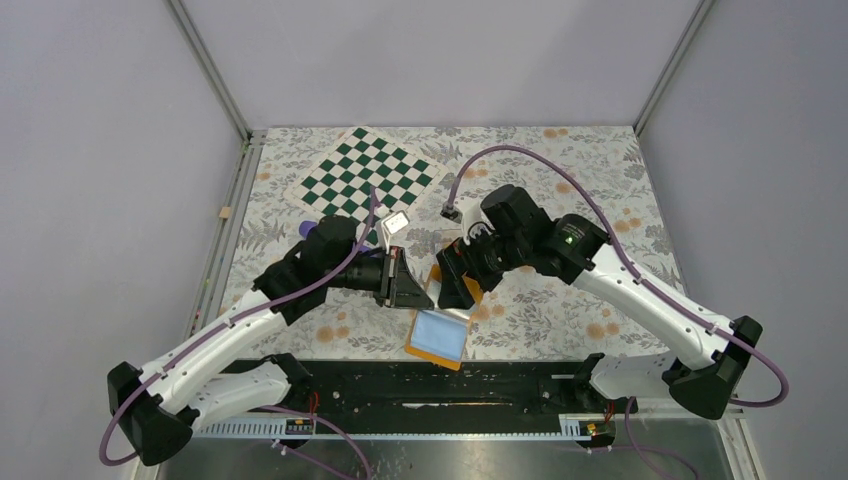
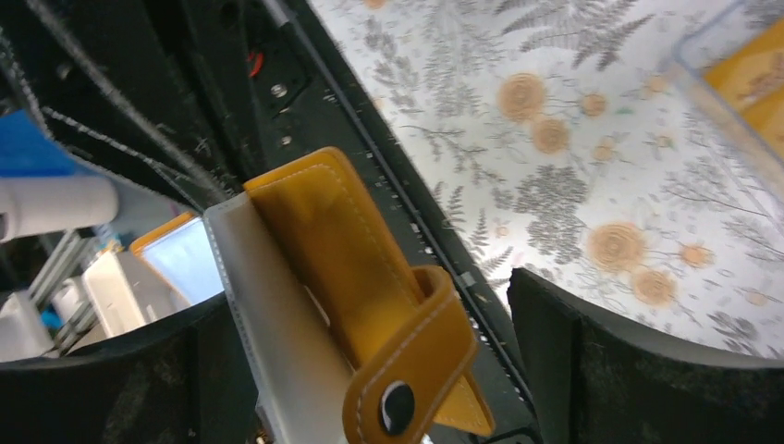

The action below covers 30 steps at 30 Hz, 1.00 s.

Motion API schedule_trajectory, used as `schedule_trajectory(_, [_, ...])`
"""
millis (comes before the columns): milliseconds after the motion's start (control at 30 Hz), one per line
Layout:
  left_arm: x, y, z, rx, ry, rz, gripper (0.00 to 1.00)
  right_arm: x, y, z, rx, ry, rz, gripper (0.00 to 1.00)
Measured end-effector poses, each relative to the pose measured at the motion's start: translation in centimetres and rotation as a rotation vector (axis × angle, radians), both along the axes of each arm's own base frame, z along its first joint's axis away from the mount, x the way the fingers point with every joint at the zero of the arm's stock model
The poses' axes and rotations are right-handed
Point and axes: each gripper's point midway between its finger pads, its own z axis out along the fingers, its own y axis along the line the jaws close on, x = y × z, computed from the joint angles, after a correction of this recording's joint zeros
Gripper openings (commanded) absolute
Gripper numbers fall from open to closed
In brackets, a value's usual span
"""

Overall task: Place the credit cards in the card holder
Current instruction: Open the card holder at the center of the board.

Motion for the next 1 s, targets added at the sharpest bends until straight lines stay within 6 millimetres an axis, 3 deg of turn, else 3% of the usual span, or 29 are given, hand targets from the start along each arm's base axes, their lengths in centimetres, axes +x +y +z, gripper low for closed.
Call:
schedule_trajectory(67, [-0.1,0.1,0.3,-0.011,-0.010,-0.003,0.00,-0.9,0.4,0.1,0.032,0.034,0.040,0.90])
schedule_trajectory(167, [-0.1,0.1,0.7,-0.022,-0.025,-0.005,0.00,-2.3,1.0,0.2,0.079,0.098,0.090,0.70])
schedule_trajectory(267, [-0.1,0.1,0.7,-0.025,-0.030,-0.006,0.01,-3.3,1.4,0.5,0.120,0.150,0.131,0.26])
schedule_trajectory(300, [-0.2,0.1,0.7,-0.023,-0.030,-0.007,0.03,-3.7,1.4,0.6,0.131,0.171,0.140,0.04])
schedule_trajectory(333, [-0.3,0.2,0.6,-0.019,-0.029,-0.006,0.07,-3.9,1.4,0.8,0.141,0.183,0.150,0.00])
schedule_trajectory(400, [0.1,0.3,0.8,-0.029,-0.053,0.007,0.23,-4.7,1.3,0.6,0.141,0.230,0.164,0.00])
schedule_trajectory(467, [0.3,0.3,0.7,-0.022,-0.063,0.022,0.49,-4.9,1.3,0.7,0.148,0.246,0.173,0.00])
schedule_trajectory(533, [0.7,0.4,0.5,-0.008,-0.076,0.043,0.65,-4.9,1.5,0.9,0.160,0.247,0.173,0.00])
schedule_trajectory(733, [2.4,1.6,-0.4,0.060,-0.120,0.176,0.79,-2.6,1.2,1.5,0.204,0.252,0.066,0.00])
schedule_trajectory(1000, [3.6,3.6,0.1,0.020,-0.163,0.316,0.84,2.1,-2.0,1.9,0.339,0.279,-0.230,0.00])
